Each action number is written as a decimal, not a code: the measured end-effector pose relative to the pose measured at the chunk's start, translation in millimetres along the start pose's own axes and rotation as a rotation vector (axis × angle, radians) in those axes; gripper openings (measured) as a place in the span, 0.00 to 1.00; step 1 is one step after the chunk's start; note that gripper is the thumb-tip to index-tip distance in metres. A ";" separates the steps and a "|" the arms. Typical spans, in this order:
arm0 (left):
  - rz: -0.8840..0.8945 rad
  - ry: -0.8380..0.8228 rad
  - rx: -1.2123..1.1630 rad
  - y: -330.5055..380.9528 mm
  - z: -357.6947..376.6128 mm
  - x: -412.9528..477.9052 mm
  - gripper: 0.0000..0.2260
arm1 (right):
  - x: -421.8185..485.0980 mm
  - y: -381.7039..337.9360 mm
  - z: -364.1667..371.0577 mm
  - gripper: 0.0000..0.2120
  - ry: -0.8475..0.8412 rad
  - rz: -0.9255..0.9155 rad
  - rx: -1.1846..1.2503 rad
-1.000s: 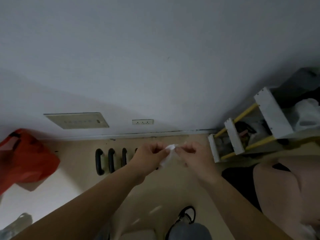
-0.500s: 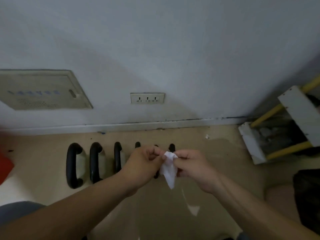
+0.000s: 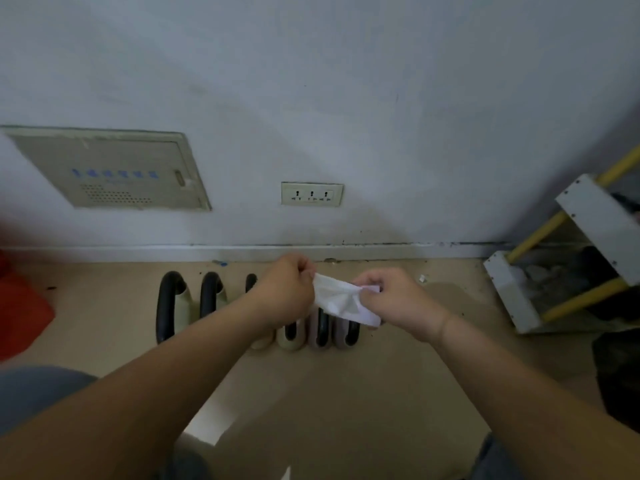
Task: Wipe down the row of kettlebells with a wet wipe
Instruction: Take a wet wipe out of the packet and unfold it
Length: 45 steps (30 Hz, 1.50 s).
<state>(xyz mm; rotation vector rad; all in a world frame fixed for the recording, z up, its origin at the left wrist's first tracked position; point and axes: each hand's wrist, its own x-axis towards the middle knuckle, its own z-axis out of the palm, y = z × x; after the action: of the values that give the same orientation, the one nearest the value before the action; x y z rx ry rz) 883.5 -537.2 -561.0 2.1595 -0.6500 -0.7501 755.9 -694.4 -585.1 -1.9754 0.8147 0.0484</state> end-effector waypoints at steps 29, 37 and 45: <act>-0.233 -0.289 -0.890 -22.6 6.2 -9.7 0.13 | -19.9 -11.7 18.8 0.22 0.115 0.178 0.565; -0.100 -0.519 -0.381 -20.2 7.5 -16.5 0.17 | -3.8 -8.8 15.1 0.21 0.201 0.228 0.568; -0.110 -0.612 -0.514 -13.4 13.6 -11.4 0.21 | 5.2 -15.6 19.6 0.24 0.091 0.237 0.609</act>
<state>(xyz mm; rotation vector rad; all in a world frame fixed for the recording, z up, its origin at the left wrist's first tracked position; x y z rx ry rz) 869.1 -528.4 -575.4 1.4956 -0.5554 -1.4842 774.3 -676.6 -585.5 -1.3124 0.9830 -0.1373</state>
